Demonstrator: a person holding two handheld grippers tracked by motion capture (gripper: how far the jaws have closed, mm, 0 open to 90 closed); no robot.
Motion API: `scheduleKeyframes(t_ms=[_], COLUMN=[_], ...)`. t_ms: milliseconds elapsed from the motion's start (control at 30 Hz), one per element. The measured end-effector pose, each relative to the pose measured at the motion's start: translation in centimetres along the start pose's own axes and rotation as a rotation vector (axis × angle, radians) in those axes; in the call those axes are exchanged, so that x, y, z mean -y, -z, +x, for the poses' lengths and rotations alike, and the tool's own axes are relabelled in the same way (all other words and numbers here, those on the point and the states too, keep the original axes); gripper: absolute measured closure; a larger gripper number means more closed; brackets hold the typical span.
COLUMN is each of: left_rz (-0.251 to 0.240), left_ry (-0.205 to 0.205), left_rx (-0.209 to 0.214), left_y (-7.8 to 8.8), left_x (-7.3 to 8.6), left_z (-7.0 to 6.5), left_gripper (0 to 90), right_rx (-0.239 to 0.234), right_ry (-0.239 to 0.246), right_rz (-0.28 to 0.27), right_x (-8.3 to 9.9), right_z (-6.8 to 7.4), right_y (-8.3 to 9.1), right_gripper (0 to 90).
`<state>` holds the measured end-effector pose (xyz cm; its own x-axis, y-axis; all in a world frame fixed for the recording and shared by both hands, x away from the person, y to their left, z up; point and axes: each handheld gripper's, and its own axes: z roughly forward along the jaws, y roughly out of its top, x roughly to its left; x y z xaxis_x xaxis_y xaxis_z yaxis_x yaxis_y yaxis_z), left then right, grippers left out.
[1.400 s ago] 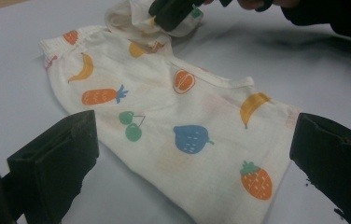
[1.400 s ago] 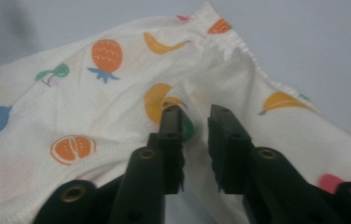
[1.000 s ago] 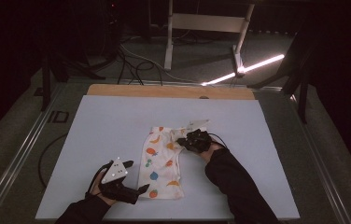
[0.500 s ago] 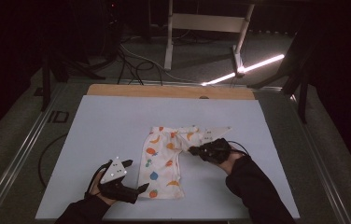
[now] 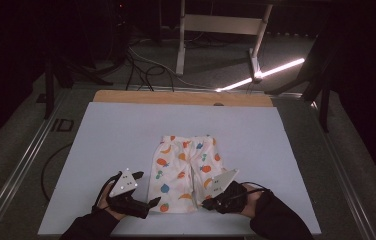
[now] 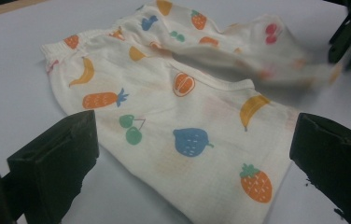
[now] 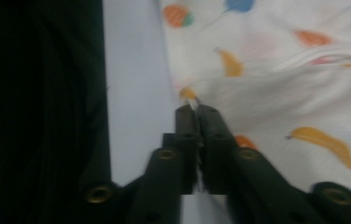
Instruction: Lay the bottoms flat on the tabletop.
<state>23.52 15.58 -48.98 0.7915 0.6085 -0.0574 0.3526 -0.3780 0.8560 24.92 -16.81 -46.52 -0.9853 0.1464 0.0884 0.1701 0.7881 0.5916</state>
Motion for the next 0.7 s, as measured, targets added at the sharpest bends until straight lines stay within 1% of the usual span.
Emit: scheduleKeyframes(t_ms=[33,67,100,167,200,267,300,367,400,433,467,500,533,567,600,633,667,700], left_rz=[0.000,0.001,0.001,-0.001,-0.004,0.001,-0.001,-0.009,-0.009,-0.006,-0.005,-0.008,-0.010,-0.011,-0.007,-0.005,-0.006,-0.008], left_ry=[-0.002,-0.004,-0.005,-0.006,-0.001,-0.006,-0.009,-0.005,-0.006,-0.008,-0.007,-0.005,-0.004,-0.003,-0.003,-0.003,-0.002,-0.002], left_rx=[0.000,0.001,0.002,-0.001,-0.001,0.000,-0.001,-0.001,-0.002,-0.001,-0.001,-0.002,-0.002,-0.003,-0.004,-0.004,-0.005,-0.006], left_y=[0.0,0.1,0.1,0.1,0.1,0.1,0.1,0.1,0.1,0.1,0.1,0.1,0.1,0.1,0.1,0.1,0.1,0.2], left_x=[0.0,0.0,0.0,0.0,0.0,0.1,0.0,0.0,0.0,0.0,0.0,0.0,-0.1,0.0,0.0,0.0,0.0,0.0], left_z=[0.0,0.0,0.0,0.0,0.0,0.0,0.0,0.0,0.0,0.0,0.0,0.0,0.1,0.1,0.1,0.1,0.1,0.2], left_gripper=[1.9,1.9,1.9,1.9,1.9,1.9,1.9,1.9,1.9,1.9,1.9,1.9,1.9,1.9,1.9,1.9,1.9,1.9], right_rx=[-0.004,0.000,0.033,0.089,0.129,0.206,0.261,0.344,0.372,0.388,0.395,0.394,0.379,0.366,0.354,0.325,0.313,0.289], right_ry=[-0.007,-0.017,-0.011,-0.056,-0.076,-0.149,-0.194,-0.265,-0.309,-0.345,-0.362,-0.397,-0.418,-0.416,-0.425,-0.432,-0.430,-0.419], right_rz=[-0.008,-0.018,-0.027,-0.060,-0.088,-0.123,-0.141,-0.171,-0.189,-0.197,-0.204,-0.210,-0.220,-0.230,-0.216,-0.206,-0.205,-0.201], right_x=[0.1,0.3,0.4,1.0,1.5,2.6,3.3,4.9,5.7,6.4,7.1,7.6,8.0,8.4,8.6,8.7,8.7,8.8], right_z=[0.0,-0.1,-0.4,-0.9,-1.3,-2.3,-2.7,-3.6,-4.2,-4.6,-4.9,-5.2,-5.4,-5.5,-5.6,-5.6,-5.4,-5.3], right_y=[0.0,0.0,0.3,1.5,2.1,3.2,3.7,4.4,4.6,4.7,4.7,4.6,4.4,4.2,4.0,3.7,3.6,3.5], right_gripper=[69.0,62.9,61.4,59.4,59.4,58.0,58.8,57.5,57.5,57.5,56.2,55.8,55.8,55.6,55.7,55.7,55.7,55.6])
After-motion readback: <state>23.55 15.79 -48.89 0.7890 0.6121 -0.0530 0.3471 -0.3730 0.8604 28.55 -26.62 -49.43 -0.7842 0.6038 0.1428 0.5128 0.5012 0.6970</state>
